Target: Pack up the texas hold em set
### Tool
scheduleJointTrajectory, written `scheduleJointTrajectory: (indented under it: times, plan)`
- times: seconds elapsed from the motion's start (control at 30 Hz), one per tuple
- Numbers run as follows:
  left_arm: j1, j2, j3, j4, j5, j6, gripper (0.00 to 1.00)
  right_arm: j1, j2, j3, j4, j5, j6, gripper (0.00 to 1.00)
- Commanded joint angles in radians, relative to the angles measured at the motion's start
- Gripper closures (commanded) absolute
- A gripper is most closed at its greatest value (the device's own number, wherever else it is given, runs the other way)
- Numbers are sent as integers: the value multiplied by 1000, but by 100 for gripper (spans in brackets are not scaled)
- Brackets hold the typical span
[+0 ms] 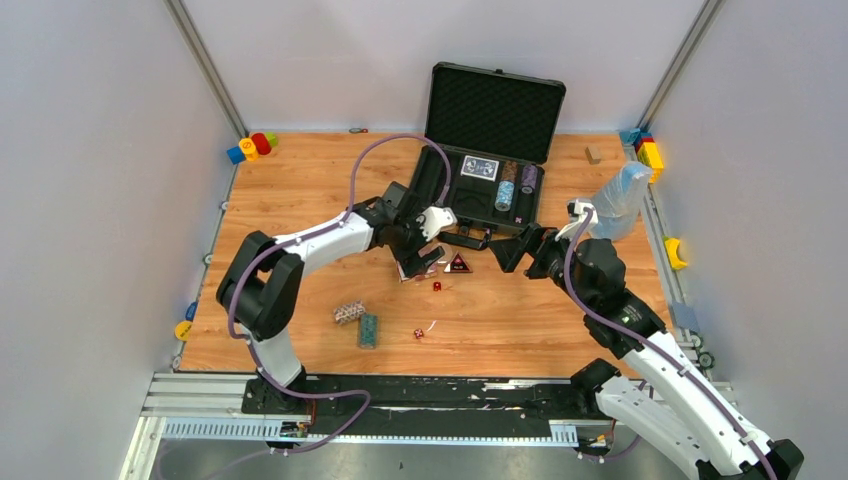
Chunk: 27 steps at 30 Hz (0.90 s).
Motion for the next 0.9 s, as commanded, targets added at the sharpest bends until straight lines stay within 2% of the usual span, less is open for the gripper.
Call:
scheduleJointTrajectory:
  times: [0.0,0.2,0.27,0.53,0.87]
  plan:
    - [5,63,70,-77,54,60,0,0,-7,-1,-2,15,-16,6]
    - [5,99,77,-88,21,68,2,1,1,2,-5,16,-15,7]
    - [5,113,81,-92,0,72,6,0,4,4,-4,16,-14,7]
    - [5,61,97,-127,-1,92,58,0,18,12,-5,13,-18,7]
    - [-6,-31,184,-158,46,128,70,0,1,8,-6,26,-15,8]
